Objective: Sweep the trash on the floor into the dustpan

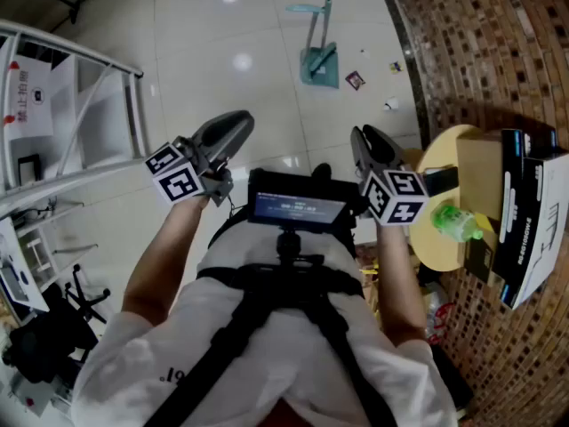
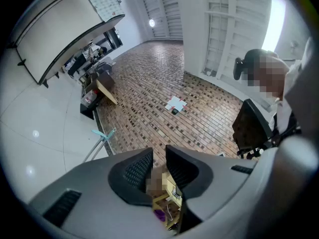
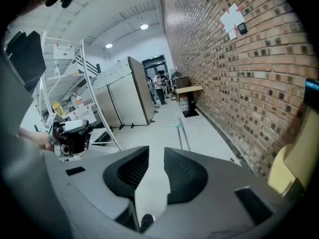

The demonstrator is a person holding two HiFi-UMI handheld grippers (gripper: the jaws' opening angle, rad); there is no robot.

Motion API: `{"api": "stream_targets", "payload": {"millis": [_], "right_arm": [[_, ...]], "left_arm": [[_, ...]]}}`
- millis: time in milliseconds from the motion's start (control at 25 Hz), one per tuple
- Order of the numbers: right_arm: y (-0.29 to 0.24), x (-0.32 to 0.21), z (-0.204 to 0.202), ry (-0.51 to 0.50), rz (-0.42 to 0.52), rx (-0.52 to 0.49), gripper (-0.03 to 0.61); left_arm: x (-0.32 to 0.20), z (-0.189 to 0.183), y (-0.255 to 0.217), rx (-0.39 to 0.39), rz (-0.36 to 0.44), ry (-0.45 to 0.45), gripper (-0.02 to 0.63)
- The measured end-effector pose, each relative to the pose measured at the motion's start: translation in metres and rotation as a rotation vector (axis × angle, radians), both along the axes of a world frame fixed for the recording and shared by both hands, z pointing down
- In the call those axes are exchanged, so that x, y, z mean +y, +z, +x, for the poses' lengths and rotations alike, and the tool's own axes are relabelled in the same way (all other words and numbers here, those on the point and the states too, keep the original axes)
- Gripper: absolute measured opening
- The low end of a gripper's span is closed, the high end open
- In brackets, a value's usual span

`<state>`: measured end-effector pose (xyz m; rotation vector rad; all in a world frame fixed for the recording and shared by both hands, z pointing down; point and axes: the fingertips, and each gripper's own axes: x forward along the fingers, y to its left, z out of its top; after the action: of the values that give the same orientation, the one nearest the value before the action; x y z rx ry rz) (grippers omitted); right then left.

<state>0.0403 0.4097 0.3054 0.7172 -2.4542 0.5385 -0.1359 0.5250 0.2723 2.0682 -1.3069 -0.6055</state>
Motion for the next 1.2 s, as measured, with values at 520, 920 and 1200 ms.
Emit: {"api": "stream_targets", "payload": {"millis": [520,920,1200], "right_arm": [[0.011,-0.01,0.003,0.022,0.016,0.005,0.12],[0.007,-0.03,-0.013,0.023,0.063,0.039,0.12],[0.028,-0.104,-0.012,-0.016,0.055,0.021,0.135]], "left_arm": [[-0.002,-0.008,0.013,-0.02,-0.013,-0.02,0.091],[-0.014,-0.032,0.021,-0.006,-0.036,-0.033,0.089],[-0.08,-0.03,0.032,-0.06,-0.068,-0.092,0.091]]}}
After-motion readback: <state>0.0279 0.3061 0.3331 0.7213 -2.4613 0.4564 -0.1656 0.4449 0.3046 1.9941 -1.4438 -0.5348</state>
